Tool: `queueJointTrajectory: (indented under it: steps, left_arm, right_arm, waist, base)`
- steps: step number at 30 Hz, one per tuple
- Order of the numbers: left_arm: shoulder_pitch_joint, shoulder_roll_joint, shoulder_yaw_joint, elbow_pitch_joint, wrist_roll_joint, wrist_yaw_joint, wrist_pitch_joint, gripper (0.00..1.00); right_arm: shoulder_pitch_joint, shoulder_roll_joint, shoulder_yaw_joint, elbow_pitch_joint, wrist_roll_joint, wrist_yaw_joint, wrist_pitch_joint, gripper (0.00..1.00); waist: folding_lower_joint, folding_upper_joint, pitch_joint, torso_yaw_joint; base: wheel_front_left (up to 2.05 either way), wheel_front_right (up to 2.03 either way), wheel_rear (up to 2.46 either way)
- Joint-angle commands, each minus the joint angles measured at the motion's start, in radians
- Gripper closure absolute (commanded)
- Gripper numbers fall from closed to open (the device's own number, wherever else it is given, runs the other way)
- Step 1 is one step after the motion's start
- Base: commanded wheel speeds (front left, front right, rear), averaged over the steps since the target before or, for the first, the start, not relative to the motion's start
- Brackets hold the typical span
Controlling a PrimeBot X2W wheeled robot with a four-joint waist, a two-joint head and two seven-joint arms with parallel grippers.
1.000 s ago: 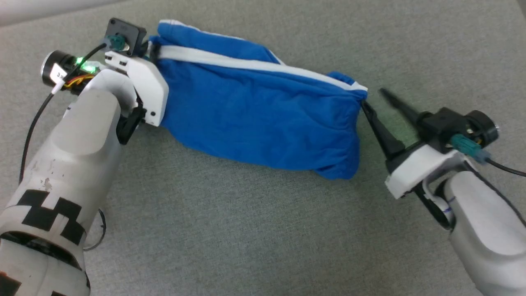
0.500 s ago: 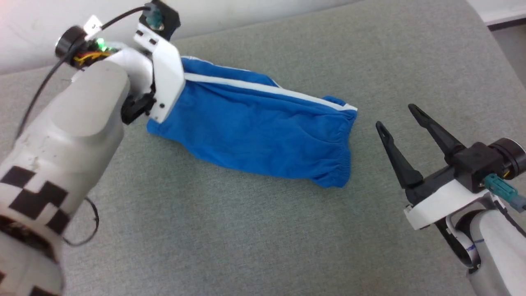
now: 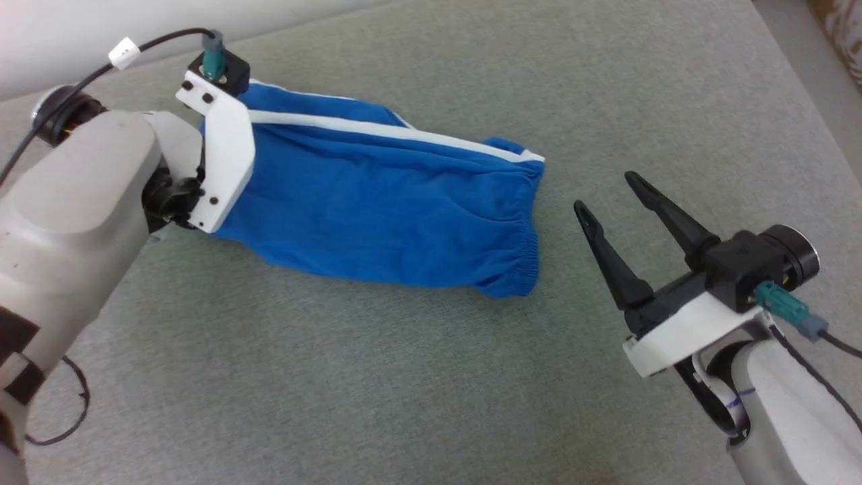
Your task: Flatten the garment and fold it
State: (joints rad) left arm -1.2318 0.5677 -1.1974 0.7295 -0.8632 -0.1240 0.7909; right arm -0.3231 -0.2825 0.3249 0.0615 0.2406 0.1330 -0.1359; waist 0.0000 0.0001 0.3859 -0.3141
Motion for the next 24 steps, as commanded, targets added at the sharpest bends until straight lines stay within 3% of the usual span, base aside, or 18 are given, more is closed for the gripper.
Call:
queueJointTrajectory:
  steps: [1, 3, 4, 5, 10, 14, 19, 24]
  left_arm:
    - [0.035, 0.002, -0.019, 0.001, -0.006, -0.007, 0.012, 0.0]
    - [0.044, 0.006, -0.032, -0.017, -0.013, -0.007, 0.018, 0.0]
    - [0.046, 0.009, -0.036, -0.025, -0.019, -0.007, 0.018, 0.91]
    - [0.048, 0.013, -0.037, -0.033, -0.025, -0.007, 0.011, 1.0]
    - [0.045, 0.024, -0.036, -0.052, -0.049, -0.007, -0.047, 1.0]
    - [0.051, 0.024, -0.031, -0.055, -0.068, -0.007, -0.094, 1.0]
    - [0.052, 0.009, -0.026, -0.058, -0.083, -0.007, -0.138, 1.0]
    - [0.04, -0.009, -0.026, -0.048, -0.081, -0.007, -0.16, 1.0]
  right_arm:
    - [-0.02, 0.0, -0.001, 0.009, 0.007, -0.002, -0.004, 0.0]
    - [-0.042, -0.015, 0.004, 0.021, 0.01, -0.002, 0.003, 0.0]
    - [-0.054, -0.022, 0.004, 0.024, 0.017, -0.002, 0.011, 0.0]
    - [-0.068, -0.031, 0.004, 0.025, 0.028, -0.002, 0.022, 0.0]
    - [-0.15, -0.119, 0.054, 0.011, 0.134, -0.002, 0.131, 0.0]
    - [-0.218, -0.176, 0.14, 0.013, 0.283, -0.002, 0.314, 0.0]
    - [-0.275, -0.189, 0.245, 0.036, 0.49, -0.002, 0.573, 0.0]
    - [-0.323, -0.158, 0.328, 0.125, 0.535, -0.002, 0.673, 0.0]
  waist:
    - [0.0, -0.0001, 0.023, -0.026]
    - [0.0, -0.0001, 0.018, -0.025]
    - [0.0, -0.0001, 0.013, -0.023]
    - [0.0, -0.0001, 0.006, -0.02]
    - [0.0, -0.0001, -0.029, 0.006]
    - [0.0, -0.0001, -0.051, 0.028]
    - [0.0, -0.0001, -0.051, 0.053]
    - [0.0, -0.0001, -0.024, 0.077]
  base:
    - [0.0, 0.0, 0.0]
    - [0.0, 0.0, 0.0]
    - [0.0, 0.0, 0.0]
    - [0.0, 0.0, 0.0]
    - [0.0, 0.0, 0.0]
    - [0.0, 0.0, 0.0]
    - [0.0, 0.0, 0.0]
    - [0.0, 0.0, 0.0]
